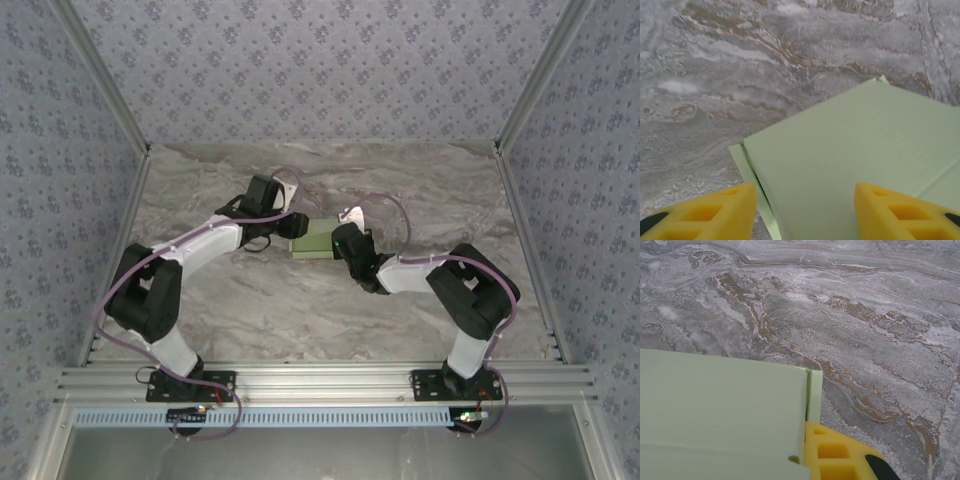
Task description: Fold the paper box
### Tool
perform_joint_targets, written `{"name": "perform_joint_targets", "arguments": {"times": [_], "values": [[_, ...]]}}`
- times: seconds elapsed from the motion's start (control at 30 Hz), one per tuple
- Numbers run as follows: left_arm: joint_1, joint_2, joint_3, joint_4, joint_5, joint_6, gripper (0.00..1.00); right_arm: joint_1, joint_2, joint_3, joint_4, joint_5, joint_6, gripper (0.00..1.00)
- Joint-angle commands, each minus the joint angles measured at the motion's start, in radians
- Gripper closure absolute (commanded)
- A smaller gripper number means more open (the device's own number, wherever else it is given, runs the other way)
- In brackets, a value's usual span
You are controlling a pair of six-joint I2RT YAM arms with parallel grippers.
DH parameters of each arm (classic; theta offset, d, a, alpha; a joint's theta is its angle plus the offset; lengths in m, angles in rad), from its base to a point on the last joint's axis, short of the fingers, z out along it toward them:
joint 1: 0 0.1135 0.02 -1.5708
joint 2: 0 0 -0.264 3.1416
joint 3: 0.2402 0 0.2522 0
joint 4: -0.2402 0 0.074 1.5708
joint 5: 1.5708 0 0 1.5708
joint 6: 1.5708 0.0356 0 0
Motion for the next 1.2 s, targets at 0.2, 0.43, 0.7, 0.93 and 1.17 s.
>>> {"name": "perform_joint_targets", "arguments": {"times": [0.2,0.43,0.7,0.93,1.17], "values": [[-0.01,0.036,-0.004,-0.057,-0.009,0.047,0.5,0.001,0.031,0.005,-0.164,0.0,-0.028,1.0],[-0.021,0.075,-0.011,-0.055,-0.035,0.054,0.53,0.001,0.027,0.004,-0.177,-0.007,-0.032,0.91],[-0.042,0.112,-0.02,-0.043,-0.072,0.047,0.54,0.003,0.012,0.0,-0.199,-0.023,-0.031,0.8],[-0.049,0.116,-0.019,-0.031,-0.086,0.037,0.56,0.004,-0.022,-0.006,-0.211,-0.039,-0.04,0.71],[-0.05,0.131,-0.001,-0.041,-0.098,0.039,0.57,0.004,-0.053,0.011,-0.256,-0.087,-0.072,0.61]]}}
